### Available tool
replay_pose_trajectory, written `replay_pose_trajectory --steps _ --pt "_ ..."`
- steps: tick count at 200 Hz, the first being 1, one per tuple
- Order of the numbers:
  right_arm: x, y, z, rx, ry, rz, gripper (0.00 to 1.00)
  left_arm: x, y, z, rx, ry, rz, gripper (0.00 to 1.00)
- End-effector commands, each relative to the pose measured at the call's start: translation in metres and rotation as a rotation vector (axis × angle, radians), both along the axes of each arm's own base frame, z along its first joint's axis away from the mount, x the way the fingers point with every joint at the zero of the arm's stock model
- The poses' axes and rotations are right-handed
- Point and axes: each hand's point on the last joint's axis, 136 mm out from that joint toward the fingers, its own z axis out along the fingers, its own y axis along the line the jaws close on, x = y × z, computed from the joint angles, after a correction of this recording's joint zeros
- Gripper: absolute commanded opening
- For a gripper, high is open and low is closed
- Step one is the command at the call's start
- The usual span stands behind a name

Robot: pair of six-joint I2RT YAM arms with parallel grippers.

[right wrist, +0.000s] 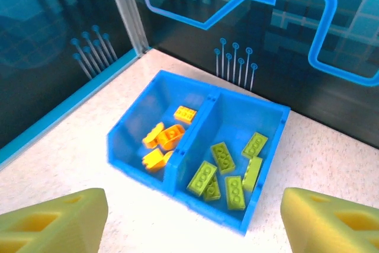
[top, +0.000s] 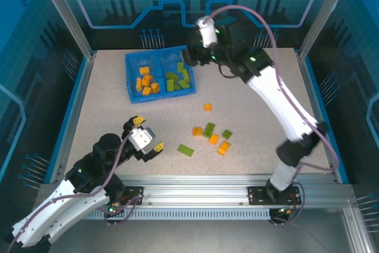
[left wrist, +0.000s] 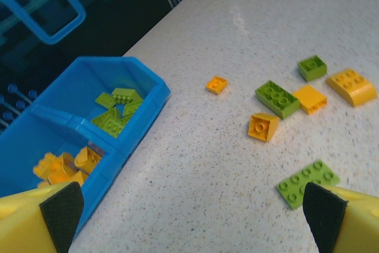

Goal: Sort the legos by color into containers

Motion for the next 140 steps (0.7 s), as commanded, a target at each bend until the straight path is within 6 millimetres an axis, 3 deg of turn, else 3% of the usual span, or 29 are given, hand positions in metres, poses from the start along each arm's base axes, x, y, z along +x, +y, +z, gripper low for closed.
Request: replay_pose_trajectory --steps 1,28,43,58,78,106,140 --pt "-0.047 -0.018 -0.043 -0.023 0.128 0.05 0.82 0.018 0.005 0.039 -0.29 0.083 0.172 0.99" --pt "-0.098 -0.077 -0.064 0.026 0.179 -0.083 0.91 0.033 -0.002 0.021 -0.479 0.412 0.377 0.97" --pt "-0.118 -0.111 -0.088 0.066 0.23 -0.203 0.99 0.041 -0.015 0.002 -0.538 0.582 0.475 0.96" --pt "-0.138 -0.133 -0.112 0.117 0.301 -0.271 1.0 0.046 -0.033 -0.017 -0.585 0.723 0.552 0.94" --pt "-0.158 -0.146 -0.141 0.145 0.392 -0.308 1.0 0.053 -0.061 -0.046 -0.613 0.883 0.638 0.95" --pt "-0.178 -0.146 -0.174 0.162 0.514 -0.315 1.0 0.064 -0.09 -0.085 -0.604 1.02 0.779 0.95" --pt "-0.183 -0.15 -0.187 0.171 0.55 -0.347 1.0 0.077 -0.116 -0.119 -0.577 1.116 0.889 0.94"
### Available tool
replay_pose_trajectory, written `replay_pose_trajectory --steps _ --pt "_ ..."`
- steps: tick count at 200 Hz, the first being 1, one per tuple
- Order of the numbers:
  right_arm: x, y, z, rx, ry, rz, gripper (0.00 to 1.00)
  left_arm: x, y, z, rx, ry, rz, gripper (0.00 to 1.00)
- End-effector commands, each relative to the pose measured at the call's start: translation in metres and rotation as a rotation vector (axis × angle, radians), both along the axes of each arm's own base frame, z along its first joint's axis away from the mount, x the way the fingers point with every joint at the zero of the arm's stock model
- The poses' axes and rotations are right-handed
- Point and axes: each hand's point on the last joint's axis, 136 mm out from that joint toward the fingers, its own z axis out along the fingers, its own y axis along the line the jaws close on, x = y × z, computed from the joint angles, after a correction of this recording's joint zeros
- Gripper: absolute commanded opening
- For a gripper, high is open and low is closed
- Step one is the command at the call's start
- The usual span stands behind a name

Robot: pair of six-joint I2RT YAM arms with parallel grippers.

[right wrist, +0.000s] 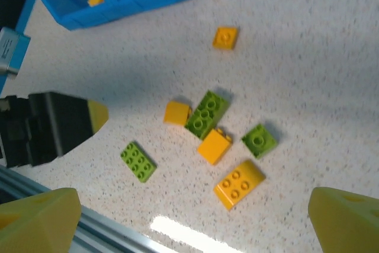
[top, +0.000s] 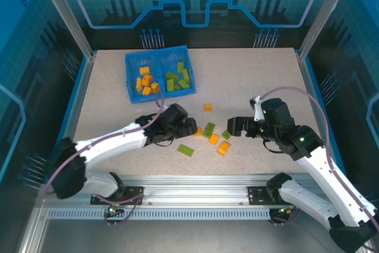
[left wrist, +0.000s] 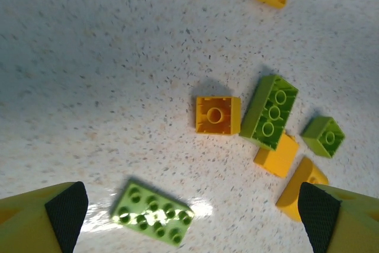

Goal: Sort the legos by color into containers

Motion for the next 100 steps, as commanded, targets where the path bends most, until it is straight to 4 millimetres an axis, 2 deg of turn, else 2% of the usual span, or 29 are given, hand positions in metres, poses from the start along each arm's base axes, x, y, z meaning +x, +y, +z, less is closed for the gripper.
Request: replay_pose_trajectory --steps 1,53,100 --pt "-0.007 -0.003 -0.005 0.04 0.048 -0.04 1.0 0.008 -0.021 -0.004 -0.075 0.084 0.111 0.94" --pt "-0.006 -0.011 0.004 -0.009 0.015 -0.041 1.0 0.027 -0.041 -0.049 0.043 0.157 0.073 0.86" --pt "-0.011 -0.009 -0.003 -0.017 0.045 -0.016 1.0 0.032 -0.048 -0.082 0.106 0.212 0.055 0.72"
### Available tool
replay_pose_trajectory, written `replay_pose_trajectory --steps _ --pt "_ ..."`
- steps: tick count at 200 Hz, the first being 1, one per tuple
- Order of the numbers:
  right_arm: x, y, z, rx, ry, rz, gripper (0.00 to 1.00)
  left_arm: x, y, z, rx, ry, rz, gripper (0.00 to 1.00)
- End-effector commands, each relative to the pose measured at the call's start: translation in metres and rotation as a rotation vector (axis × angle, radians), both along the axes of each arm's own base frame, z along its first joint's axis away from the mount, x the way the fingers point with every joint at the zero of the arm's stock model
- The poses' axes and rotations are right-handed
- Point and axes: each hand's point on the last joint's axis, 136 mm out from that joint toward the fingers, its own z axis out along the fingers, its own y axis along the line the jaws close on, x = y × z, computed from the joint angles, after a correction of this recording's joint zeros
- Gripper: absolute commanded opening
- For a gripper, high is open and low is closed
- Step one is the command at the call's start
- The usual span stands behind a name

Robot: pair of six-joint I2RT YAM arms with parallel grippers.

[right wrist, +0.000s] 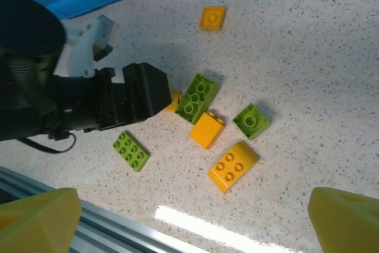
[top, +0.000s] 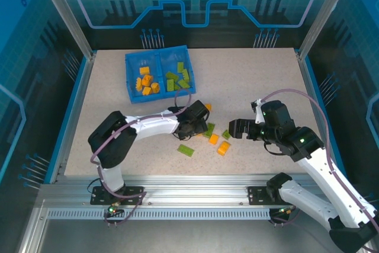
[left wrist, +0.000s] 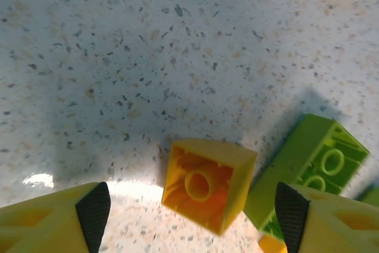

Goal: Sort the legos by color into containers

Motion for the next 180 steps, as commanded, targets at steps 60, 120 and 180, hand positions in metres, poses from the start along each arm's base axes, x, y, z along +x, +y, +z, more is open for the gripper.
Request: replay_pose_trajectory --steps 60,120,180 --pt "-0.006 -0.003 -0.001 -0.026 0.031 0.025 1.0 -0.017 0.013 -0.037 0.088 0.105 -0.041 0.57" --pt "-0.007 0.002 -0.009 -0.027 0.081 0.041 1.0 -0.038 0.051 -0.049 0.138 0.155 -0.032 0.42" --pt "-0.02 0.039 -0.018 0.076 0.136 0.225 0.98 -0.008 0.065 0.03 0.039 -0.048 0.018 0.33"
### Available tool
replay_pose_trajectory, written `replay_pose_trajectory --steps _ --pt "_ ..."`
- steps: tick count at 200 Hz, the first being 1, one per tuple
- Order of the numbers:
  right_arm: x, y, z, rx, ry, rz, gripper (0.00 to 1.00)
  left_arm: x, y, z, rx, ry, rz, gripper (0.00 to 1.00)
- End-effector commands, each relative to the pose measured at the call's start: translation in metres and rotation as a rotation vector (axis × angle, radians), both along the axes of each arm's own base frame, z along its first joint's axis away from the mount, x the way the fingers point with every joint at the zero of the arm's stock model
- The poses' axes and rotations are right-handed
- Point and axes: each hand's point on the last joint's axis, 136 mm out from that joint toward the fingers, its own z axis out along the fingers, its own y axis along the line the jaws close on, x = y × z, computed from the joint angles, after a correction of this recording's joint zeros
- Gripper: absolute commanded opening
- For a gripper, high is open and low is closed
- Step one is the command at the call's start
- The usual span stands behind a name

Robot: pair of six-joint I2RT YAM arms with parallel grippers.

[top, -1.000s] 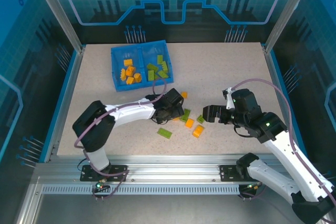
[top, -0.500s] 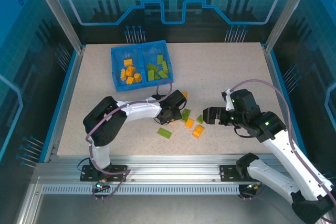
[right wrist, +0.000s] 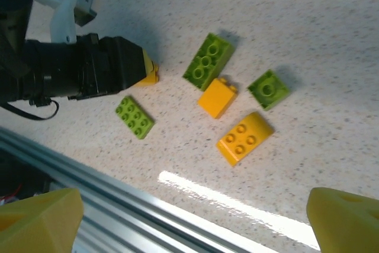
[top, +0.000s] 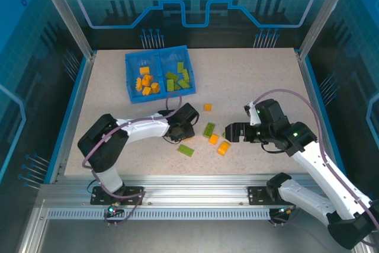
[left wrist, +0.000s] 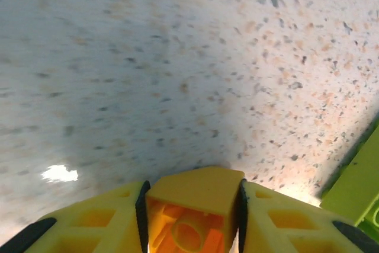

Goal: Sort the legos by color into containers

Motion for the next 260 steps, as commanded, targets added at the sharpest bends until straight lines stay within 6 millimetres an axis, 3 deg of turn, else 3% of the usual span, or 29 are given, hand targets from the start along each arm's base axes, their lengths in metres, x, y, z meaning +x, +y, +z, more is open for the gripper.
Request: replay_pose_trajectory --steps 1,23,46,96,119,143,182,211,234,260 --pt "-0.009 0.023 0.003 0.08 0.019 0.111 0.98 0.007 0.023 0.035 0.024 -0.066 0.02 0.33" --pt "-0.007 0.031 0.01 0.089 0.001 0.126 0.98 0.025 0.046 0.075 0.017 -0.164 0.075 0.32" --pt "-0.003 0.029 0.013 0.076 -0.02 0.108 0.98 0.05 0.087 0.116 0.05 -0.28 0.154 0.3" --pt "-0.004 0.024 0.012 0.063 -0.028 0.078 0.99 0.1 0.178 0.178 0.126 -0.438 0.36 0.26" --pt "-0.004 0.021 0.014 0.061 -0.036 0.068 0.99 0.137 0.212 0.19 0.192 -0.472 0.424 0.25" --pt "-0.006 0.018 0.018 0.059 -0.045 0.061 0.99 0.186 0.233 0.175 0.209 -0.43 0.46 0.23" --pt "-0.011 0.012 0.023 0.064 -0.06 0.036 0.99 0.265 0.231 0.152 0.129 -0.395 0.427 0.21" --pt "-0.014 0.006 0.028 0.055 -0.069 0.023 0.99 0.301 0.225 0.139 0.063 -0.382 0.414 0.28" --pt "-0.015 0.004 0.031 0.057 -0.08 0.013 0.99 0.312 0.219 0.145 0.022 -0.394 0.383 0.45" --pt "-0.012 0.004 0.031 0.056 -0.085 0.011 0.99 0.303 0.216 0.162 0.009 -0.4 0.368 0.52"
